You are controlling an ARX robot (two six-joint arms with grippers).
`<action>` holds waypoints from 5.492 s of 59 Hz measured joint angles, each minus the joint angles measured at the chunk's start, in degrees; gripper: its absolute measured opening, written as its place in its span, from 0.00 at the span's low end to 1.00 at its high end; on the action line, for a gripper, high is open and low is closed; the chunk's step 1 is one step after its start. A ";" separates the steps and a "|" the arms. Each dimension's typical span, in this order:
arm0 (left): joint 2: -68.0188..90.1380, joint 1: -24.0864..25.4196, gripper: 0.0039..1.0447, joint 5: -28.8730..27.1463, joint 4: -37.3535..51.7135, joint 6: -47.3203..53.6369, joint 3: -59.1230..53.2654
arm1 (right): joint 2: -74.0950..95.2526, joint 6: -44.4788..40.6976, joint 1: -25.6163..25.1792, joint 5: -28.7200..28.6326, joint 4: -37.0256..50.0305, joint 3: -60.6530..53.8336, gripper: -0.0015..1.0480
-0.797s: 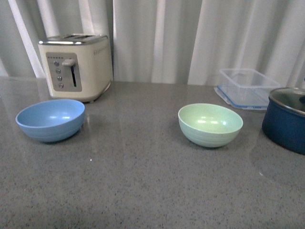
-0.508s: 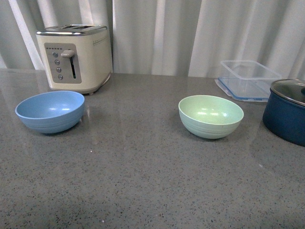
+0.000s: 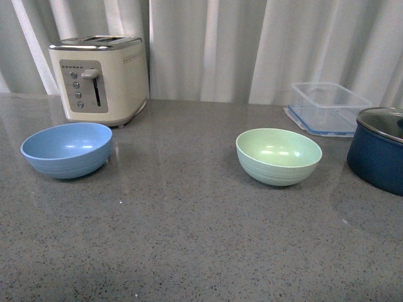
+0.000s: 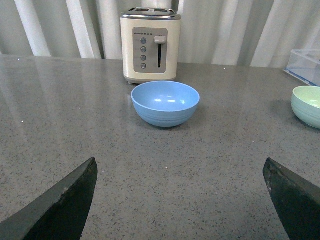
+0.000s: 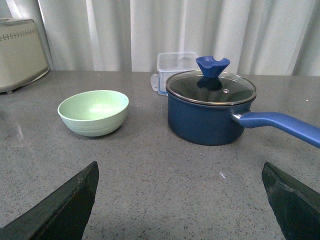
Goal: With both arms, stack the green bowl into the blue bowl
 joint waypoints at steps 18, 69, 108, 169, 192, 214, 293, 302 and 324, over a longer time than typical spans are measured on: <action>6.62 -4.55 0.94 -16.04 -0.20 0.63 0.83 | -0.04 0.00 0.00 0.04 0.00 0.00 0.90; 74.82 7.39 0.94 -4.92 -5.07 -12.98 51.56 | -0.09 0.00 0.00 -0.02 0.00 -0.02 0.90; 101.11 2.19 0.94 -3.87 -12.46 -24.59 70.79 | -0.09 0.00 0.00 -0.02 0.00 0.00 0.90; 103.30 -6.14 0.03 1.86 -20.65 -29.83 84.54 | -0.09 0.00 0.00 0.00 0.00 0.00 0.90; 114.81 -14.03 0.03 -1.09 -23.71 -29.81 93.98 | -0.09 0.00 0.00 0.00 0.00 0.00 0.90; 121.33 -15.50 0.04 -2.91 -27.58 -30.27 100.08 | -0.09 0.00 0.00 -0.02 0.00 0.00 0.90; 56.68 -0.85 0.36 -0.09 26.34 -0.24 28.94 | -0.09 0.00 0.00 0.00 0.00 0.00 0.90; 51.84 0.07 0.08 -0.28 29.38 -0.22 21.29 | -0.09 0.00 0.00 -0.02 0.00 0.00 0.90; 41.92 0.04 0.03 -0.04 30.97 -0.04 9.44 | -0.09 0.00 0.00 -0.02 0.00 0.00 0.90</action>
